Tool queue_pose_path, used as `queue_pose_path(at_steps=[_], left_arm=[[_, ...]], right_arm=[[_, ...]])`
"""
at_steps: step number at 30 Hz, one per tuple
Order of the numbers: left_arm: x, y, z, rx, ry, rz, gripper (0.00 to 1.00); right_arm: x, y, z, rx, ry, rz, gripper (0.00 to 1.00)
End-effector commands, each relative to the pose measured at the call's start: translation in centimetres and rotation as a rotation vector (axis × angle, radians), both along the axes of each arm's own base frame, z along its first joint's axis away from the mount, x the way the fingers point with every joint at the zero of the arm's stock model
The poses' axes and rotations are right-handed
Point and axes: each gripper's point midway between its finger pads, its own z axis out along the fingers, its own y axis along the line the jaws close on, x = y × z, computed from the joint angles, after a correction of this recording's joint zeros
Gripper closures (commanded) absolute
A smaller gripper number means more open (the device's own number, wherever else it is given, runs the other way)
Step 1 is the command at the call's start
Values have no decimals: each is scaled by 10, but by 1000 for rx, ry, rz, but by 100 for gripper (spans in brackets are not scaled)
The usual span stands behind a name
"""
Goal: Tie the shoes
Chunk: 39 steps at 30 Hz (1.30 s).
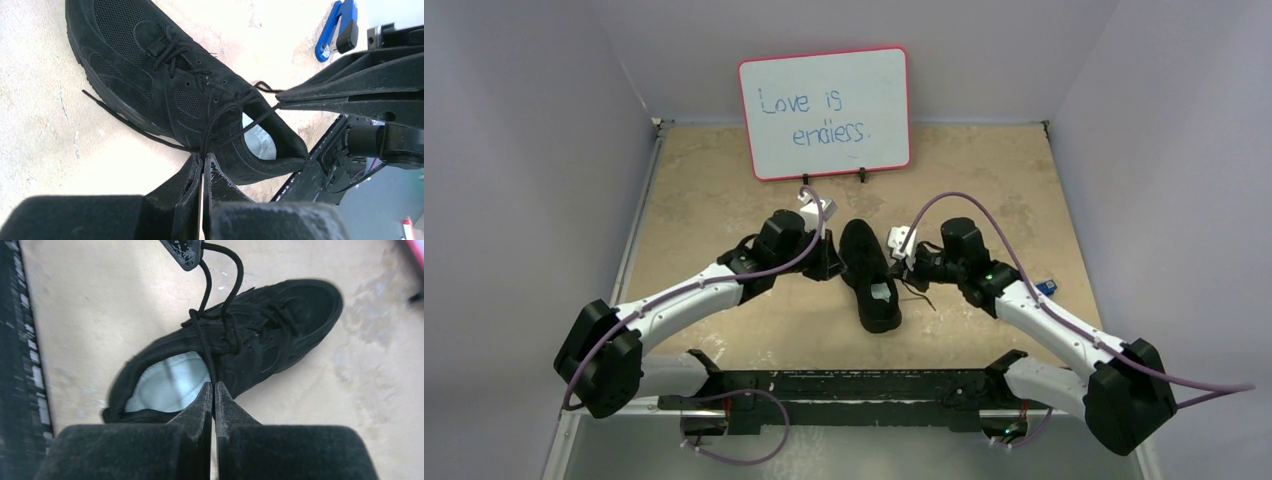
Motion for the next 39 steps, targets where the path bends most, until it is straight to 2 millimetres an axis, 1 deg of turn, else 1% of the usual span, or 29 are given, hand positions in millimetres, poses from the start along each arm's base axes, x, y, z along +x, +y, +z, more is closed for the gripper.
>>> queue_pose_path(at_steps=[1,4,6,9,10,11,14,16,20,28,29,31,33,34,36,37,39], left_arm=[[3,0,24,-66,-34,37,100],[0,0,22,-79,-14,43,100],[-1,0,23,-89,-5,51,100],[-3,2,18,-92,16,66,100],[-5,3,14,-86,29,69,100],[-5,4,10,-77,41,71,100],[-11,4,-4,-58,101,69,100],[-15,3,-13,-61,140,72,100],[-21,6,-22,-73,178,98,100],[-31,13,-38,-51,240,117,99],[-32,13,-39,-44,246,115,98],[-33,15,-38,-33,242,105,88],[-37,16,-29,-31,218,69,80],[-38,18,-23,-21,196,56,76],[-38,25,-11,5,155,48,65],[-38,29,-5,17,130,43,55],[-36,36,7,54,88,37,45]], right_arm=[[-17,2,10,115,332,-213,100],[-13,0,11,201,515,-425,100],[-9,-7,8,218,594,-558,100],[-3,-17,5,237,701,-748,100],[-6,-14,5,235,732,-745,100],[-13,-9,5,224,766,-704,100],[-19,-2,7,217,829,-676,100],[-16,-1,12,247,827,-685,100],[-4,-6,22,348,815,-777,100],[-7,-10,6,236,830,-775,100],[-6,-9,7,231,823,-767,100],[-3,-9,8,222,802,-756,100],[3,-9,12,222,774,-762,100],[2,-8,13,217,778,-753,100],[1,-7,13,208,785,-739,100],[1,-7,14,207,787,-737,100],[0,-6,14,210,787,-732,100]])
